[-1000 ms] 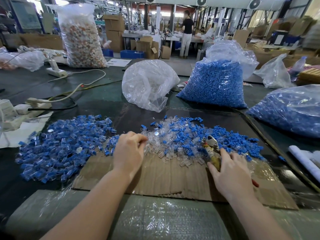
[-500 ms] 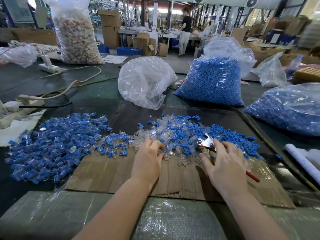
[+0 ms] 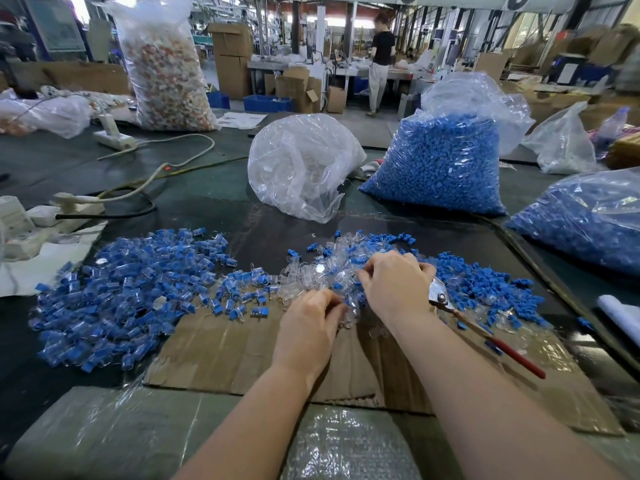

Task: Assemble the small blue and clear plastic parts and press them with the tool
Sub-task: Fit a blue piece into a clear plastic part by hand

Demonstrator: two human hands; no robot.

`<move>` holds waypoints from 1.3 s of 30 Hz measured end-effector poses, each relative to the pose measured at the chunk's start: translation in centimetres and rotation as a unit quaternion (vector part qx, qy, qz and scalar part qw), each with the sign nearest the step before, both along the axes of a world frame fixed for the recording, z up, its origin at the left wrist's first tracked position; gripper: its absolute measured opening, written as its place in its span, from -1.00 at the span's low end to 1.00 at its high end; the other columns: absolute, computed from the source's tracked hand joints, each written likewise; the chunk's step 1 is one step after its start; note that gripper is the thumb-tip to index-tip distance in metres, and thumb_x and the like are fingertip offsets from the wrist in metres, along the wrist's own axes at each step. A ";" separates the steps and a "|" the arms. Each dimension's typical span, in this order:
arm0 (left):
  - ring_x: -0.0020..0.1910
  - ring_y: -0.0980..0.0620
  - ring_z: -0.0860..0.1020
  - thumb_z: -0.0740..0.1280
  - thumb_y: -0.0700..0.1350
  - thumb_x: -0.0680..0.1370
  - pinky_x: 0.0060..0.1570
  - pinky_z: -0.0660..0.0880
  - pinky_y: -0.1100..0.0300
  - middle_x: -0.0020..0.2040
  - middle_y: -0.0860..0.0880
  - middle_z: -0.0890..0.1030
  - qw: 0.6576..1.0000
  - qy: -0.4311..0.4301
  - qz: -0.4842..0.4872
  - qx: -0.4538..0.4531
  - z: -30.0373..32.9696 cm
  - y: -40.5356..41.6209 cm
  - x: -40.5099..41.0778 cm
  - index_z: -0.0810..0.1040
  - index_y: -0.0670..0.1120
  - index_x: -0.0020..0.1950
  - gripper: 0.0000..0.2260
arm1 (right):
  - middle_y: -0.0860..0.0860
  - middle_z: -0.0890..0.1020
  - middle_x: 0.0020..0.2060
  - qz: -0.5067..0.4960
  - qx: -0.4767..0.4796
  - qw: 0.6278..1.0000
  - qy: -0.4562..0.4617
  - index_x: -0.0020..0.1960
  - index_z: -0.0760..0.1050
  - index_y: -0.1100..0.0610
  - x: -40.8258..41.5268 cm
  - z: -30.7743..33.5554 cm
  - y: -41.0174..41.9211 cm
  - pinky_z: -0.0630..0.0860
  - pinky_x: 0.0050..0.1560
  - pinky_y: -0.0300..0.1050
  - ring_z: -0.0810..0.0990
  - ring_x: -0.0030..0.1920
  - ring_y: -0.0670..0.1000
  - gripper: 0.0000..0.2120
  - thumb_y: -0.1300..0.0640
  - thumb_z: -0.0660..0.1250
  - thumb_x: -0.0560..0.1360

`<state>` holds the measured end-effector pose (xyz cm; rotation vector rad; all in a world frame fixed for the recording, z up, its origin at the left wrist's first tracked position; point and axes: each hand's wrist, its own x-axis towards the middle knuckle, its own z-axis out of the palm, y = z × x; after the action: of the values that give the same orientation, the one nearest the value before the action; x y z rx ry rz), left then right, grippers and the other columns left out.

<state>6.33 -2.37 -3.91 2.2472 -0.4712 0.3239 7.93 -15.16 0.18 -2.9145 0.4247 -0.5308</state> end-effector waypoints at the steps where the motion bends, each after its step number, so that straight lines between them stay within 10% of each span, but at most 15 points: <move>1: -0.12 0.20 0.44 0.29 -0.08 0.55 -0.18 0.31 0.53 -0.13 0.14 0.52 1.000 0.004 0.002 -0.012 0.0 0.1 -0.1 0.58 -0.04 0.04 -0.88 | -0.04 0.52 -0.14 -0.010 -0.005 1.000 0.009 -0.09 0.51 0.03 0.3 0.0 0.2 0.23 0.12 0.05 0.46 0.03 0.05 -0.79 -0.08 0.22 0.55; 18: -0.16 0.15 0.54 0.32 -0.27 0.52 -0.08 0.44 0.43 -0.16 0.12 0.51 0.994 0.028 -0.052 -0.088 0.7 0.5 -0.7 0.62 -0.06 0.04 -0.82 | -0.02 0.64 -0.17 0.057 0.216 0.962 -0.159 -0.02 0.61 0.14 -7.8 -1.8 -1.0 0.52 -0.05 -0.16 0.55 -0.17 -0.08 -0.90 0.25 0.37 0.47; 30: -0.21 0.17 0.60 0.41 -0.21 0.47 -0.07 0.56 0.18 -0.24 0.07 0.64 0.972 0.144 -0.042 -0.183 0.5 -1.8 -1.3 0.56 0.10 -0.17 -0.81 | -0.24 0.56 -0.23 0.103 0.208 0.945 -0.231 -0.11 0.60 0.03 -8.7 -3.7 -0.8 0.30 0.00 -0.16 0.44 -0.21 -0.30 -0.85 0.25 0.45 0.40; 39: -0.25 0.17 0.59 0.44 -0.23 0.44 -0.17 0.52 0.33 -0.28 0.08 0.64 0.967 0.156 -0.084 -0.183 0.4 -1.3 -1.8 0.57 0.11 -0.22 -0.78 | -0.09 0.61 -0.30 0.115 0.165 0.960 -0.196 -0.21 0.58 0.08 -8.6 -3.9 -0.3 0.17 -0.05 -0.22 0.57 -0.27 -0.02 -0.97 0.18 0.40 0.39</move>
<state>4.55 -3.67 -3.53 1.8399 -0.3923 -0.0329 -0.63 -15.46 -3.74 -2.4179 0.1048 -0.8813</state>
